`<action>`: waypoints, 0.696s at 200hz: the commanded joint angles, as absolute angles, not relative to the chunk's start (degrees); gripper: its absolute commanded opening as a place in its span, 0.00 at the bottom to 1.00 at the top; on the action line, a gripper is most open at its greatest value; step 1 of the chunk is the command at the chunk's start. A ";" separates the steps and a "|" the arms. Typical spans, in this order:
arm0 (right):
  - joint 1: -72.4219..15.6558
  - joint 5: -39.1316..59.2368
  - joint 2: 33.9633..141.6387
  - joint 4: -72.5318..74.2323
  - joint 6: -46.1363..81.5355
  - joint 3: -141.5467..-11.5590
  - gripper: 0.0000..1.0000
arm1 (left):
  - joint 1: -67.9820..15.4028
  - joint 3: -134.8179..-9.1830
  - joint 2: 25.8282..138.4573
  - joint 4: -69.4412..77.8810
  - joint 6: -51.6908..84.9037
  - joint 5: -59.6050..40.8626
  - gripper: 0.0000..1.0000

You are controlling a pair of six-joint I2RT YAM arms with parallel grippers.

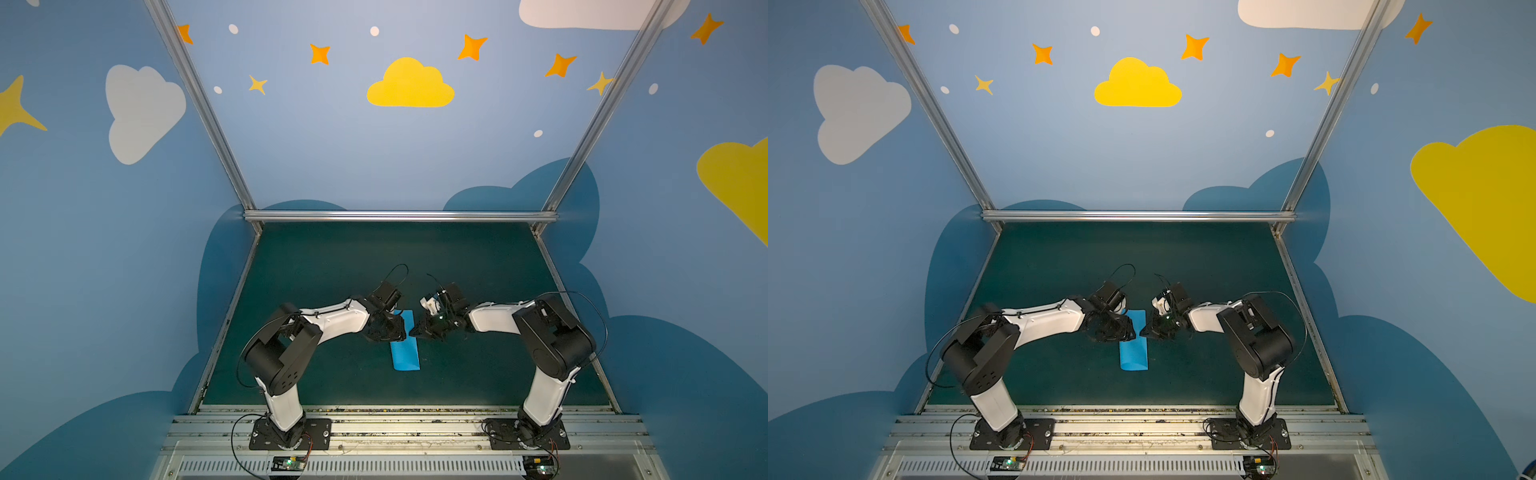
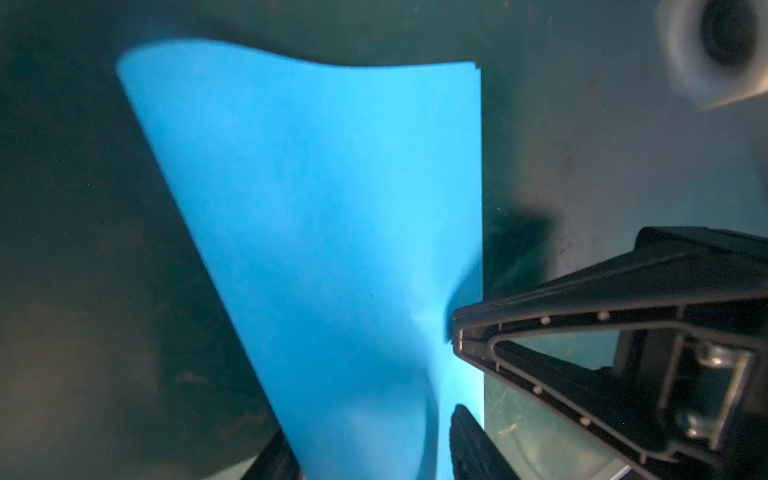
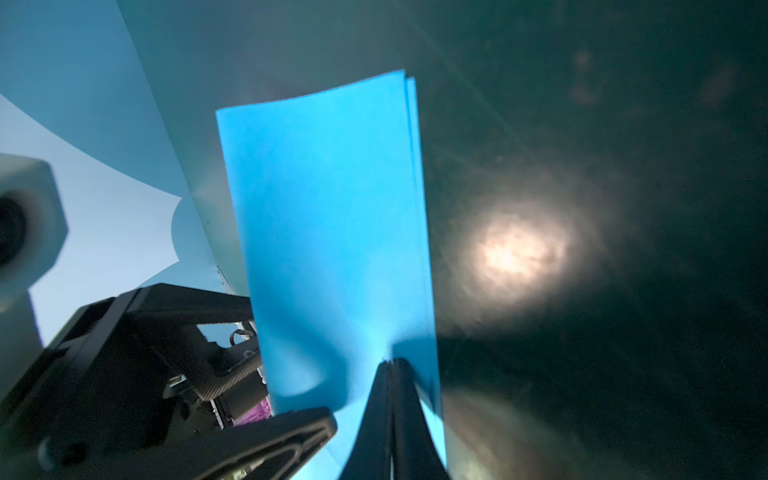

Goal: Fold a paper plane with a square sheet of paper (fold left side to right side)

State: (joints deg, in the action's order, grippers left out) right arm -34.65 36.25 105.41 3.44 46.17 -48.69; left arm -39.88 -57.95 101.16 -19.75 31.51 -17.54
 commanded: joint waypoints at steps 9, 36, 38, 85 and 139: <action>-34.77 34.43 107.38 3.69 45.59 -47.60 0.00 | -40.34 -56.78 104.34 -21.18 30.57 -18.65 0.56; -34.80 33.99 107.49 3.64 45.48 -47.03 0.00 | -40.19 -57.32 102.99 -22.76 30.07 -18.02 0.56; -34.80 34.01 107.49 3.61 45.45 -46.96 0.00 | -40.11 -57.42 102.72 -23.03 29.95 -17.91 0.56; -34.80 33.22 107.58 3.32 44.96 -46.08 0.00 | -37.71 -57.94 93.27 -27.55 28.45 -16.78 0.62; -34.80 32.70 108.50 3.17 44.65 -45.88 0.00 | -38.04 -54.19 90.38 -20.74 31.32 -23.83 0.37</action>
State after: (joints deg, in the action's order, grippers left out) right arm -34.59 36.23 105.73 6.09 45.78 -47.64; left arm -37.63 -56.93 90.26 -23.53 30.11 -20.12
